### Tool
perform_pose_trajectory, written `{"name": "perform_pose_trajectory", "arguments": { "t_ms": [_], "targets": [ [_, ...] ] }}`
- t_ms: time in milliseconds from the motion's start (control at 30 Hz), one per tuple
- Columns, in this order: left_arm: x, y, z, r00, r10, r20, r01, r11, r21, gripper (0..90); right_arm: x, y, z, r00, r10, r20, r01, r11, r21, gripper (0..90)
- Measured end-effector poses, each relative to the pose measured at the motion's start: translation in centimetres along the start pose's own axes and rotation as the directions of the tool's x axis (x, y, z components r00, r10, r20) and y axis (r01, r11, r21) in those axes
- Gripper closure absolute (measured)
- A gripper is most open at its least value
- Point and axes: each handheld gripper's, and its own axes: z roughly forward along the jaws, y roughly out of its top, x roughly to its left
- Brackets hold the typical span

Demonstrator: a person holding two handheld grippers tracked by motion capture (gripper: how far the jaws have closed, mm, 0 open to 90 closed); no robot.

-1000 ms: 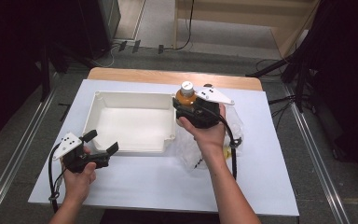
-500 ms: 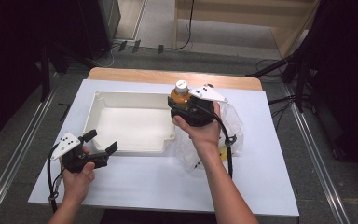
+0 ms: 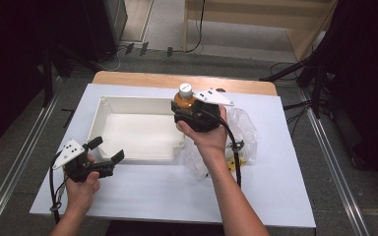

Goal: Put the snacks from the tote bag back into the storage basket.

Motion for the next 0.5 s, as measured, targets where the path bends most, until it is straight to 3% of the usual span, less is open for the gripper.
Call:
{"name": "perform_pose_trajectory", "arguments": {
  "t_ms": [500],
  "targets": [
    [0.08, 0.00, -0.03, 1.0000, -0.005, 0.002, 0.005, 1.0000, -0.005, 3.2, 0.94, 0.01, 0.85, 0.9998, 0.003, -0.018, -0.003, 1.000, 0.006, 30.9]
  ]
}}
